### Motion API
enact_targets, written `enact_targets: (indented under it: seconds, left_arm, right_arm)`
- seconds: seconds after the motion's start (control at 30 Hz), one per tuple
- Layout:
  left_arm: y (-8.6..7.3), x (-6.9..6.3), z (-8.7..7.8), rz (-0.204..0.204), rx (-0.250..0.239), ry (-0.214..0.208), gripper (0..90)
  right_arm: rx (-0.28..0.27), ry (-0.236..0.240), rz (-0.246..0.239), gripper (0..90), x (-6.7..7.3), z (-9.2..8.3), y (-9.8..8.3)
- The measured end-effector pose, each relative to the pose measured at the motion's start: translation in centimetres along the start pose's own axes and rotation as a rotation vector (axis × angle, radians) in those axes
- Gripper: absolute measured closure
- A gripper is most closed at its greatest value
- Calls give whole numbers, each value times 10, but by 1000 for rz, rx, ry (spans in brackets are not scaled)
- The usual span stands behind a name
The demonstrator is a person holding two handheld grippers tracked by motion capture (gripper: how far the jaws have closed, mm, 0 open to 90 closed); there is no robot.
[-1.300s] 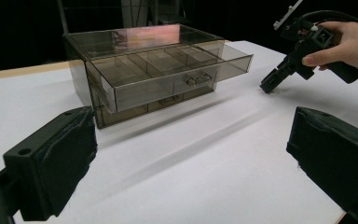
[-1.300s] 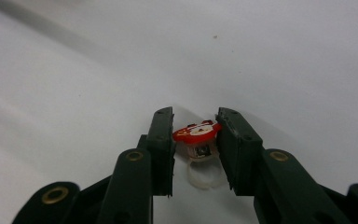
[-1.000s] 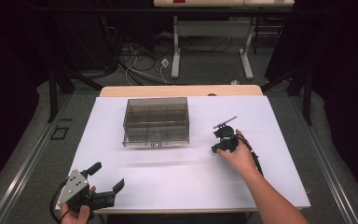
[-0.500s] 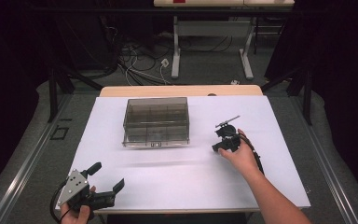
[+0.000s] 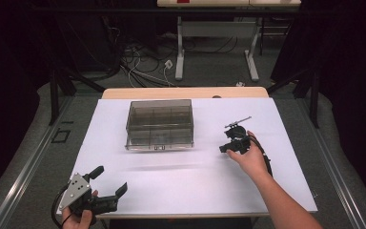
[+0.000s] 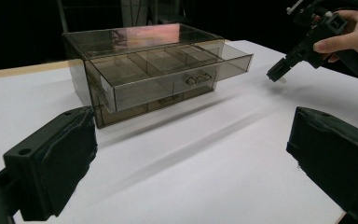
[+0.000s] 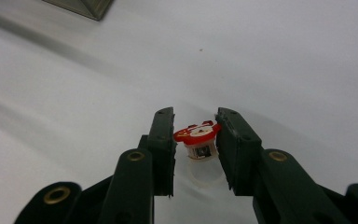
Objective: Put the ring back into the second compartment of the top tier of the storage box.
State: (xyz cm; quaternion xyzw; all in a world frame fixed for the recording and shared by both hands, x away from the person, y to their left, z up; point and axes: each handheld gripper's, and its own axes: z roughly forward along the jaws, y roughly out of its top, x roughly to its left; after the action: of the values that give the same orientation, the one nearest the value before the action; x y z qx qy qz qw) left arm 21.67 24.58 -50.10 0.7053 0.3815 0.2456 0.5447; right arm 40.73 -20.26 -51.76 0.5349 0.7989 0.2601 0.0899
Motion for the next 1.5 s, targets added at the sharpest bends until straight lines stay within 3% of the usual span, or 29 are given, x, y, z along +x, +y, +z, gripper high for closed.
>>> enact_targets:
  seconds: [0.1, 0.4, 0.5, 0.9, 1.5]
  left_arm:
    - [0, 0, 0, 1, 1, -1, 14]
    - [0, 0, 1, 2, -2, 2, 14]
    - [0, 0, 1, 3, -2, 2, 14]
    - [0, 0, 1, 0, -1, 0, 14]
    - [0, 0, 1, 0, 0, -2, 14]
  right_arm:
    - [-29, 15, 5, 678, -1, -2, -1]
    - [-36, 6, -11, 679, 1, -16, 2]
    - [-62, 11, -32, 679, 2, -21, 5]
    - [-80, 6, -85, 679, 13, -40, 21]
    - [-110, -4, -101, 678, 18, -63, 40]
